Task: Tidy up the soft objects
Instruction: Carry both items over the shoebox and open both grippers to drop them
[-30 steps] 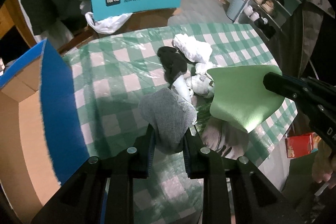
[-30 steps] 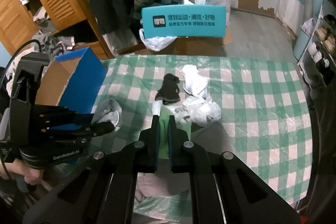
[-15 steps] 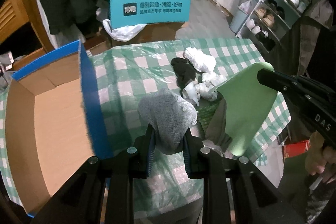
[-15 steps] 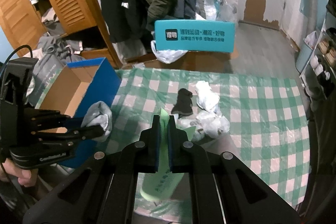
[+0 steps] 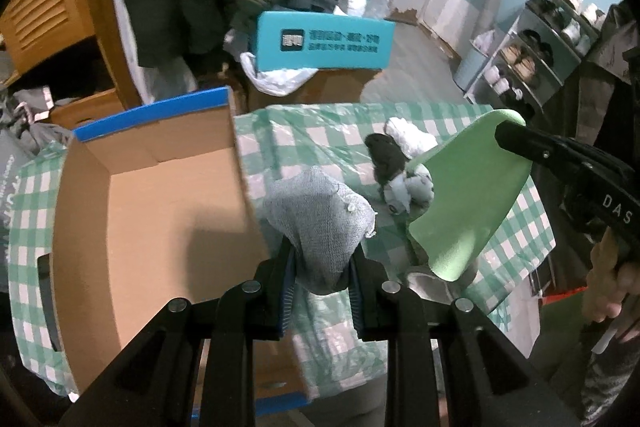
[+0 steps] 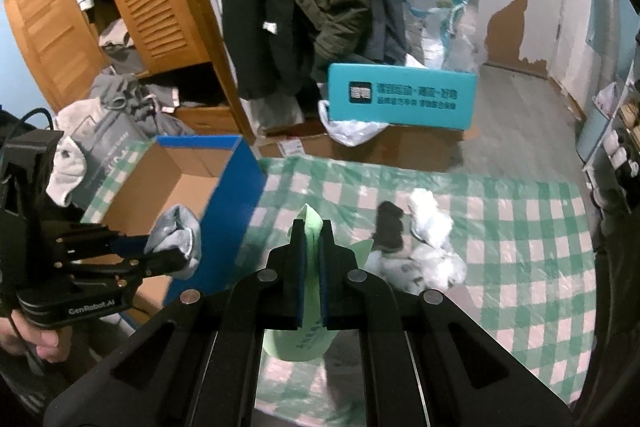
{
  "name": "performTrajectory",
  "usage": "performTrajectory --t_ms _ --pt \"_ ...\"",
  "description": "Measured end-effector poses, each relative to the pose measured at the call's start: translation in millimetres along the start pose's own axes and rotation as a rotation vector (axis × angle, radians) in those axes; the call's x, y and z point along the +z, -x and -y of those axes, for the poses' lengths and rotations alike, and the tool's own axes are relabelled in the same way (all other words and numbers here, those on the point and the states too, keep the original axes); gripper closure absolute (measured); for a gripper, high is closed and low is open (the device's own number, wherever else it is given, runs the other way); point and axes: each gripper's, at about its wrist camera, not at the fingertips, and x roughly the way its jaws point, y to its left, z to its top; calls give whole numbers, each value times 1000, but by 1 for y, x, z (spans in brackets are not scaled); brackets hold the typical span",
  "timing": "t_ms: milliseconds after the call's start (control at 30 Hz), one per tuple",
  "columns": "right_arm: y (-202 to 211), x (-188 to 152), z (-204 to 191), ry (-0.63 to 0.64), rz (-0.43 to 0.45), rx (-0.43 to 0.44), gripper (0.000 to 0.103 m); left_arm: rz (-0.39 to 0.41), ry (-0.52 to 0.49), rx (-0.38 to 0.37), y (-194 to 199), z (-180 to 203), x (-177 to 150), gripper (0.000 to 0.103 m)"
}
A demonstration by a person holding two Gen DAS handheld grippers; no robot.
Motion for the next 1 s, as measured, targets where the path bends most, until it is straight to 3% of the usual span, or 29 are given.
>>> performTrajectory --t_ms 633,1000 --pt "-8 44 -94 115 37 100 99 81 102 55 44 -68 -15 79" --pt "-29 53 -143 174 6 152 99 101 168 86 58 -105 -23 79"
